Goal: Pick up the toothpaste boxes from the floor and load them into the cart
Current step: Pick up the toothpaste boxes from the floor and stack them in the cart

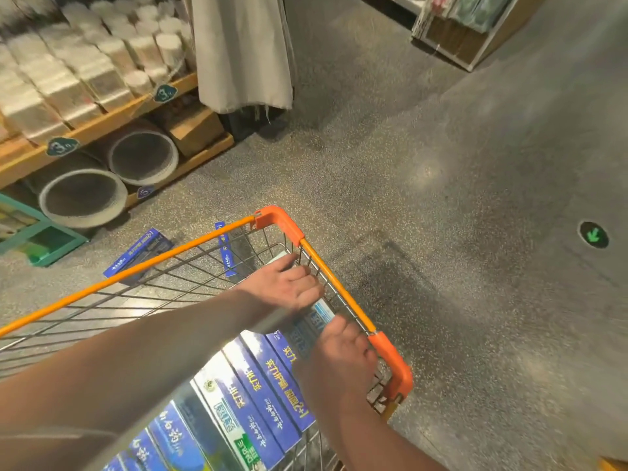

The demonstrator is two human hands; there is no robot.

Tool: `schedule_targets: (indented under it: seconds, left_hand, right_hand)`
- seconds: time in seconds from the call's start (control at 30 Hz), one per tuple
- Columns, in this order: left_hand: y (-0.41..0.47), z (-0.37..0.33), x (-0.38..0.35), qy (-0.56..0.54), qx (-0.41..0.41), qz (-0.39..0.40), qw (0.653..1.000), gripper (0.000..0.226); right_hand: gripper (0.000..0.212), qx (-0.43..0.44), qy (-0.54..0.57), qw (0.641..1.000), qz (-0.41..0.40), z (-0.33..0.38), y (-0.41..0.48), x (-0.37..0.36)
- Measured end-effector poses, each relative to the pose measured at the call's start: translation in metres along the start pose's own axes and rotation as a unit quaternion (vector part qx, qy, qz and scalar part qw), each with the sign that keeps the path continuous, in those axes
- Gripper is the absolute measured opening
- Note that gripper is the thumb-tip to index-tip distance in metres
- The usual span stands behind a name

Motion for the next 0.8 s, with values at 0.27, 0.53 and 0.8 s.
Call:
schedule_targets:
  seconds: [0.27,0.53,0.8]
  left_hand:
    - [-0.002,-0.003,-0.025,0.023,0.008,-0.033,0.999,0.037]
    - [0.003,-0.005,-0.054,-0.018,-0.053,0.112,0.992,0.124]
    - [0.004,-0.023,-0.073,-0.068,-0.020,0.226,0.971,0.125]
  right_hand:
    - [0.082,-0.038,0.017,0.996,0.079,-0.007,0.006,-0.033]
    - [0.115,-0.073,-0.020,0.980,0.183,-0.015,0.015,-0.043]
    - [0.088,-0.130,0.021,0.942,0.309,-0.027,0.022,-0.057]
Point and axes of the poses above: each hand's wrist, its own y-axis towards the middle knuckle, its own x-axis out of the back of the hand, z = x × y, the point moved 2 cm from there along y, towards the middle knuckle, and after that the axes turned 15 degrees about y, right-handed, at the moved point
